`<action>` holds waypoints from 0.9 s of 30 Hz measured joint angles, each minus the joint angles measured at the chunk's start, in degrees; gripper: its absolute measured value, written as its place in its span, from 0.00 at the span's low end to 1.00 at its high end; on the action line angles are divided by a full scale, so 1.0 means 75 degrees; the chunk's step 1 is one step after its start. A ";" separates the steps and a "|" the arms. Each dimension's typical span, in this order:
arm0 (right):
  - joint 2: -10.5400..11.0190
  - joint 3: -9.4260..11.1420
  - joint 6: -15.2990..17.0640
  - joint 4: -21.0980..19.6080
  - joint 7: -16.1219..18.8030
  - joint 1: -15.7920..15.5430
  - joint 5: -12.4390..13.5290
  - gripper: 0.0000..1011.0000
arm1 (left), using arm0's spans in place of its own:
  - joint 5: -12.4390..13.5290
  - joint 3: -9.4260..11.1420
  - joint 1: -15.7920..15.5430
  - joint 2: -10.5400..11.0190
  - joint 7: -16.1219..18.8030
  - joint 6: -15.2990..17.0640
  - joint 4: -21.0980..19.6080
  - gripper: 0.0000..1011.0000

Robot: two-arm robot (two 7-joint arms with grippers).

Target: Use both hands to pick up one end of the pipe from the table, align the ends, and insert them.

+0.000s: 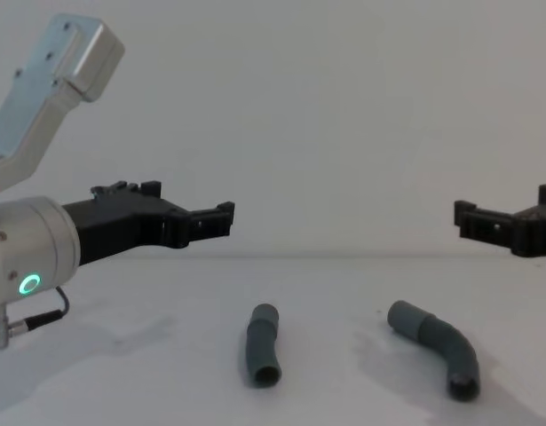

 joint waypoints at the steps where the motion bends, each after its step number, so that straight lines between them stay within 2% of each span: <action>1: -0.0021 -0.0055 0.0172 -0.0027 -0.0072 0.0030 -0.0102 0.99 | -0.0054 -0.0016 -0.0013 0.0001 -0.0055 0.0039 0.0018 0.99; 8: -0.0135 -0.0311 0.0876 -0.0127 -0.0326 0.0143 -0.0459 0.99 | -0.0580 -0.0174 -0.0121 0.0010 -0.0539 0.0534 0.0192 0.99; 11: -0.0172 -0.0387 0.1227 -0.0174 -0.0405 0.0178 -0.0594 0.99 | -0.0839 -0.0233 -0.0185 0.0037 -0.0750 0.0882 0.0249 0.99; 15: -0.0204 -0.0464 0.1567 -0.0224 -0.0470 0.0211 -0.0704 0.99 | -0.1019 -0.0245 -0.0233 0.0064 -0.0886 0.1198 0.0259 0.99; 21: -0.0243 -0.0533 0.2041 -0.0273 -0.0504 0.0249 -0.0809 0.99 | -0.1152 -0.0201 -0.0312 0.0119 -0.1003 0.1602 0.0257 0.99; 27: -0.0291 -0.0560 0.2446 -0.0283 -0.0459 0.0301 -0.0832 0.99 | -0.1136 -0.0044 -0.0464 0.0187 -0.1079 0.2024 0.0247 0.99</action>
